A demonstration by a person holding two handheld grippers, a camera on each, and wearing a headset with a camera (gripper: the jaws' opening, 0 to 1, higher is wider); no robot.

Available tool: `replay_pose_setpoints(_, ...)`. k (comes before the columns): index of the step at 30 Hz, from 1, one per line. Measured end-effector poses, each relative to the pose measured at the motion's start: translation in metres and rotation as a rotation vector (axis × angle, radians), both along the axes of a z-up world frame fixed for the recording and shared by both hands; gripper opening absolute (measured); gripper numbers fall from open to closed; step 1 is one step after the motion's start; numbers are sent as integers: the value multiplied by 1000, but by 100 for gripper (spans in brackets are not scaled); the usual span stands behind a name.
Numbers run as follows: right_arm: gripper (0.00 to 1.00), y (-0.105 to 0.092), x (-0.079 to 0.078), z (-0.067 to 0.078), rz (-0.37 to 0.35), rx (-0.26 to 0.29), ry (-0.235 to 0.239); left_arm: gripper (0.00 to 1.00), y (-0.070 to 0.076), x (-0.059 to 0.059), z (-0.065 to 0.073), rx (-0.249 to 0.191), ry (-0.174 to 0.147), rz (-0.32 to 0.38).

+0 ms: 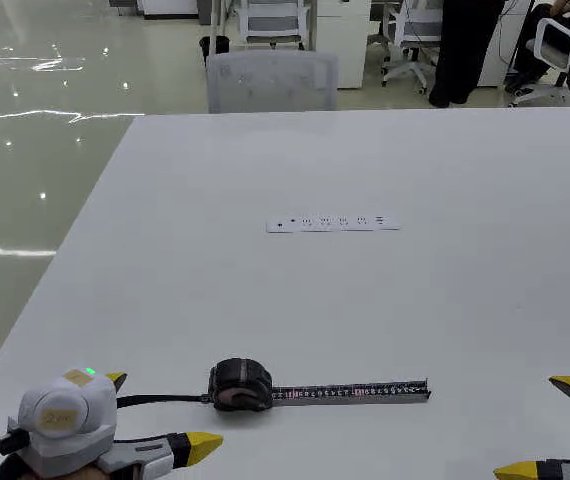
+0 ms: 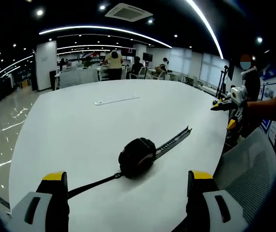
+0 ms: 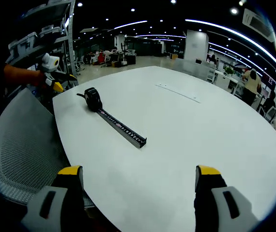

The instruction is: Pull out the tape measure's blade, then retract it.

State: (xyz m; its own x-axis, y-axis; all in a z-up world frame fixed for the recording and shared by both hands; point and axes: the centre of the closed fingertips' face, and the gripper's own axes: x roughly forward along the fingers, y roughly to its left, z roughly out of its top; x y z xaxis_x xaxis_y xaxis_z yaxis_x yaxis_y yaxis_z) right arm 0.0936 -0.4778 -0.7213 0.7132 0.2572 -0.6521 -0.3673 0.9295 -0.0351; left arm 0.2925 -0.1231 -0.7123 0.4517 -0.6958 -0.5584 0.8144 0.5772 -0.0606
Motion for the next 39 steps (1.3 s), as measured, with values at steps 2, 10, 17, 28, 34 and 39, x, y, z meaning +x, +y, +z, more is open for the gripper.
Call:
replay_pose_setpoints(2, 97, 4, 6, 3, 16, 42, 14, 100, -5, 5, 2, -14, 9, 35)
replay_pose_setpoints(10, 97, 8, 33, 7, 127, -5, 29, 100, -21, 17, -2, -33, 23, 149)
replay_pose_setpoints(17, 96, 11, 51, 1, 237, -64, 91, 99, -38, 13, -21, 28, 0, 164)
replay_pose_setpoints(28, 95, 12, 78, -20, 377, -122, 189, 100, -54, 10, -33, 42, -34, 217)
replay_pose_setpoints(34, 94, 22, 93, -33, 515, -169, 229, 100, -64, 9, -25, -19, -75, 293)
replay_pose_setpoints(39, 89, 26, 99, -54, 608, -216, 288, 100, -68, -3, -36, 34, -108, 222)
